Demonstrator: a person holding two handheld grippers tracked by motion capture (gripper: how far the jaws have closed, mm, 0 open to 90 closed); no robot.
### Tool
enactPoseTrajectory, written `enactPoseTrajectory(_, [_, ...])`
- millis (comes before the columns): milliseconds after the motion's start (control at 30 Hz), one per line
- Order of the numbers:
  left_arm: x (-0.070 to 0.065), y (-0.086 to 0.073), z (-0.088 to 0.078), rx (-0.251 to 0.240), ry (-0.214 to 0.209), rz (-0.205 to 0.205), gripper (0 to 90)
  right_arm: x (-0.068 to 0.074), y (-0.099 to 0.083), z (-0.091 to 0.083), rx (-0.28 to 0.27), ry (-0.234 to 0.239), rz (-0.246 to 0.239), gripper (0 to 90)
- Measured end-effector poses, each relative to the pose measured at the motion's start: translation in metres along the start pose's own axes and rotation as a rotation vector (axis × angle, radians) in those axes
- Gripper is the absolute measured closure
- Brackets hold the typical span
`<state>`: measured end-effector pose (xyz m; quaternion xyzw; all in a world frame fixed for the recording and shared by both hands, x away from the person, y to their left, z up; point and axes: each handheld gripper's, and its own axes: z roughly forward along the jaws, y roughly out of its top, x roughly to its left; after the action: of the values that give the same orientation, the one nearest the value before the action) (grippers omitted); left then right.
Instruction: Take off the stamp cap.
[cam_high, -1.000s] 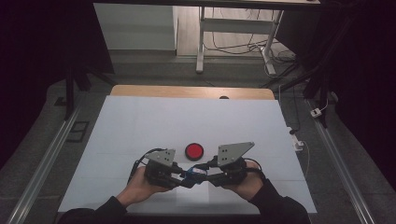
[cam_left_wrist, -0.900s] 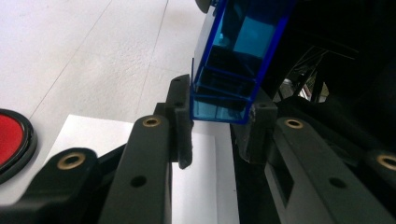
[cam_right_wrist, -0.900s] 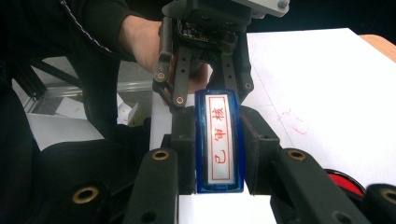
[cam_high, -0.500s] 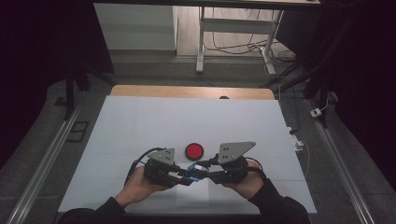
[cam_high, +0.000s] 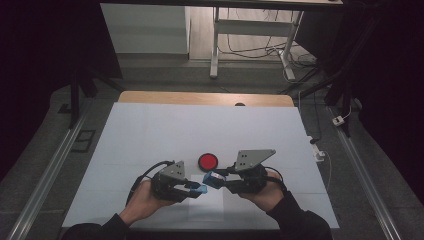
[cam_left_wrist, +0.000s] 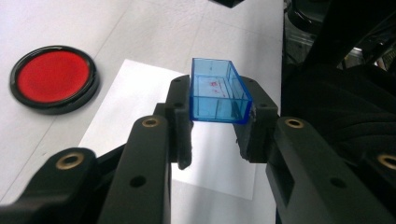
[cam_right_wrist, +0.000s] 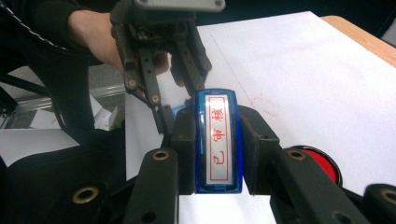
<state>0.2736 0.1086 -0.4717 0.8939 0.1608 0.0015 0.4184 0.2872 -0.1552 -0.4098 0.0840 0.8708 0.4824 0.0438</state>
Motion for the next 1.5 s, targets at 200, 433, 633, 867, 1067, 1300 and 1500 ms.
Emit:
enactPoseTrajectory(200, [-0.003,-0.007,-0.010,0.006,0.059,-0.021,68.7,-0.001,-0.001,0.001,0.007,-0.019,0.023,70.0])
enactPoseTrajectory(433, [-0.009,-0.013,-0.022,-0.014,0.101,-0.048,68.8,-0.002,-0.002,0.002,0.014,-0.035,0.039,69.9])
enactPoseTrajectory(633, [-0.015,-0.019,-0.032,-0.009,0.116,-0.053,68.8,-0.004,-0.003,0.003,0.022,-0.046,0.047,70.0])
enactPoseTrajectory(867, [-0.021,-0.029,-0.042,0.002,0.141,-0.089,68.8,-0.005,-0.004,0.004,0.032,-0.048,0.056,69.9])
enactPoseTrajectory(1067, [-0.026,-0.037,-0.056,-0.029,0.155,-0.118,68.8,-0.007,-0.005,0.004,0.042,-0.060,0.060,70.0])
enactPoseTrajectory(1300, [-0.030,-0.053,-0.068,-0.035,0.189,-0.150,68.8,-0.010,-0.007,0.004,0.050,-0.073,0.069,69.9])
enactPoseTrajectory(1500, [-0.033,-0.071,-0.080,-0.066,0.220,-0.230,68.8,-0.011,-0.008,0.004,0.055,-0.084,0.073,69.9])
